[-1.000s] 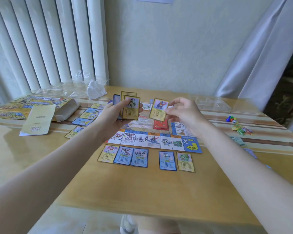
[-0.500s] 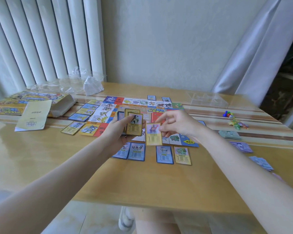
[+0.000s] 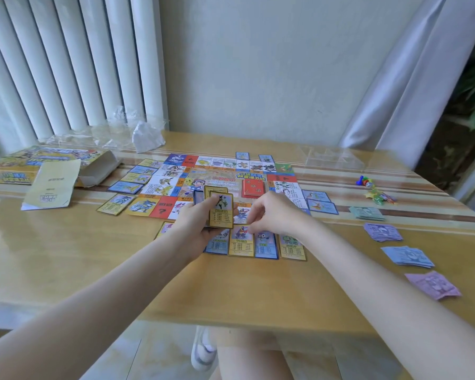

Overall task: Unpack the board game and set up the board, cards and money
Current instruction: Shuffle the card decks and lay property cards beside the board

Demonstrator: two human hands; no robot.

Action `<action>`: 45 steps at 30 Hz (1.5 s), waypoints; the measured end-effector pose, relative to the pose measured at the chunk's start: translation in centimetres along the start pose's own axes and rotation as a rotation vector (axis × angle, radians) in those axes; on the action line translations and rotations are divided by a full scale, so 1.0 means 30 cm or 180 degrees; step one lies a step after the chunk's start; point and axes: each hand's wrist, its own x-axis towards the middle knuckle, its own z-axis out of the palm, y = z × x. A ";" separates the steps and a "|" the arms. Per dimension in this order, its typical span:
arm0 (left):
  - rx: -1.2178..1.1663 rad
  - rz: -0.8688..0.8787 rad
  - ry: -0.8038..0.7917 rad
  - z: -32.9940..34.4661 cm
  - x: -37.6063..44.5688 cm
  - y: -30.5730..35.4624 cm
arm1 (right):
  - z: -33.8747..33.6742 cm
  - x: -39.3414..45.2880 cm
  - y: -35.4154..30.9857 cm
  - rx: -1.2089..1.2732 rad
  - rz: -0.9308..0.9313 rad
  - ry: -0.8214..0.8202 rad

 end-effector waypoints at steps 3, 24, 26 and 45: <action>0.0027 -0.0082 -0.0013 0.007 -0.002 -0.001 | -0.011 -0.002 0.004 -0.0135 -0.0113 0.0174; -0.0219 -0.0067 0.0054 0.027 0.021 0.015 | -0.050 -0.059 0.051 -0.0380 -0.0585 -0.0311; -0.0253 -0.0072 0.0078 0.024 0.024 0.020 | -0.018 -0.051 0.037 -0.0590 -0.0656 -0.0398; -0.0047 -0.0055 -0.0516 -0.003 0.028 0.046 | -0.031 0.040 -0.025 0.1432 -0.0429 0.0691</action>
